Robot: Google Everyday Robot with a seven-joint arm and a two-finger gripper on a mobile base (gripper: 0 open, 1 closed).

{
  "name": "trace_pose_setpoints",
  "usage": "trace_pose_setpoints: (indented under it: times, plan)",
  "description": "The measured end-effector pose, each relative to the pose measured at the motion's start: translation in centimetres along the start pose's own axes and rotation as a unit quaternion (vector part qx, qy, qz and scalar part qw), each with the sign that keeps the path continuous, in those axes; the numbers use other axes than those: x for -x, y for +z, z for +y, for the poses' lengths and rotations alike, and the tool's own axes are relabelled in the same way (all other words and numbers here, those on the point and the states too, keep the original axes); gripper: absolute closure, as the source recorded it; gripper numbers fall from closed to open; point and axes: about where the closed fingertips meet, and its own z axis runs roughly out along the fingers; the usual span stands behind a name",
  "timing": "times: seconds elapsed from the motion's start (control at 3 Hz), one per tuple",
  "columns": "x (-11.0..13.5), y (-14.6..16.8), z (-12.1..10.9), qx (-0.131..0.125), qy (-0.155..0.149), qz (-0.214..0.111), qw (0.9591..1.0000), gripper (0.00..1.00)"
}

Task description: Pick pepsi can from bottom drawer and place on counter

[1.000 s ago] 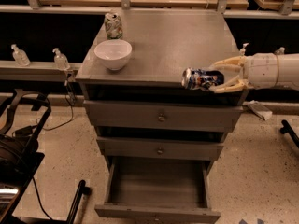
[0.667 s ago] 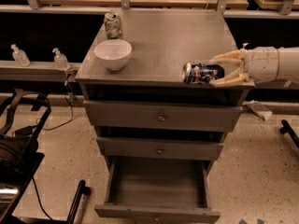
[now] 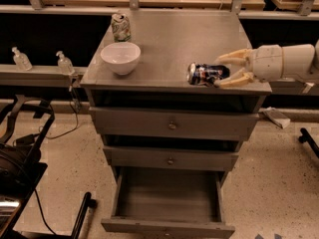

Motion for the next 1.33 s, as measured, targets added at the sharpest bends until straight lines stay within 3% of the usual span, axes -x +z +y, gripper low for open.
trace_pose_setpoints:
  times: [0.33,1.0,1.33]
  plan:
    - [-1.2,1.8,-1.5,0.002,0.008,0.020,0.9998,1.00]
    - [-3.1,3.1,-3.4,-0.020,0.023,0.041,0.9987,1.00]
    - [-3.6,3.4,-4.2,-0.031,0.017,0.045,0.9984,0.83]
